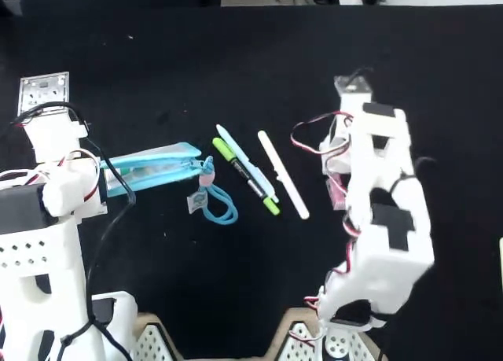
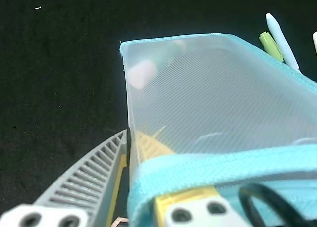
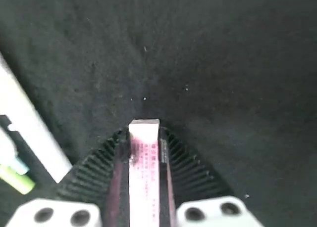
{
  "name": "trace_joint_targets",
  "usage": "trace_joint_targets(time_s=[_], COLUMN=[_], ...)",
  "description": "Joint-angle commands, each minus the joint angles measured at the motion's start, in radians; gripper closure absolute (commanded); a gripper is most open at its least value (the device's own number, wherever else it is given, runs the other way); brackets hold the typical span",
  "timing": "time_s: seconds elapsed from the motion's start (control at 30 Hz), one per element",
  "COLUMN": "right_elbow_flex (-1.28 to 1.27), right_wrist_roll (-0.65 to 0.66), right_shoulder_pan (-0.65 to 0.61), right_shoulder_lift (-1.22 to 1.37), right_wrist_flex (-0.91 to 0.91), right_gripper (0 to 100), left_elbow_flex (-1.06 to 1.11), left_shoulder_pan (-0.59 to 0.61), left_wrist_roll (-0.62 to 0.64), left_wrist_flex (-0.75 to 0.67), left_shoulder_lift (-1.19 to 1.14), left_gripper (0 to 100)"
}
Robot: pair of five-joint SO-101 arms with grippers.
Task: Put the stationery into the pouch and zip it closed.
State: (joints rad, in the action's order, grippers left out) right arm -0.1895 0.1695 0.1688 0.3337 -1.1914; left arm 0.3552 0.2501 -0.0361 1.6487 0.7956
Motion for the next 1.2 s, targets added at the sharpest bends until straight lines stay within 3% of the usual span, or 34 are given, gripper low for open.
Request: trace_joint_targets(time_s=[0.0,0.1,0.27,0.57,0.7,0.8,0.97,1.17], right_elbow_flex=[0.128,0.220,0.357,0.476,0.476,0.479,0.449,0.305], right_wrist_roll=[0.012,0.063,0.081,0.075,0.075,0.075,0.083,0.075], right_shoulder_pan=[0.021,0.006,-0.006,0.002,0.009,0.011,-0.003,-0.063], right_shoulder_lift=[0.065,0.107,0.163,0.323,0.321,0.309,0.131,-0.311], right_wrist_flex=[-0.094,-0.201,-0.328,-0.356,-0.354,-0.353,-0.442,-0.480], right_gripper=[86.4,77.9,81.5,82.2,98.8,99.2,98.8,98.8], left_elbow_flex=[0.004,0.004,0.004,0.004,0.004,0.004,0.004,0.004], left_shoulder_pan=[-0.010,-0.008,-0.010,-0.010,-0.012,-0.010,-0.010,-0.010], left_wrist_roll=[-0.002,-0.002,-0.002,-0.002,-0.002,-0.002,-0.002,-0.002], left_wrist_flex=[0.005,0.006,0.008,0.008,0.008,0.008,0.008,0.008], left_shoulder_lift=[-0.005,-0.005,-0.005,-0.005,-0.005,-0.005,-0.005,-0.005], left_gripper=[97,97,97,97,97,97,97,97])
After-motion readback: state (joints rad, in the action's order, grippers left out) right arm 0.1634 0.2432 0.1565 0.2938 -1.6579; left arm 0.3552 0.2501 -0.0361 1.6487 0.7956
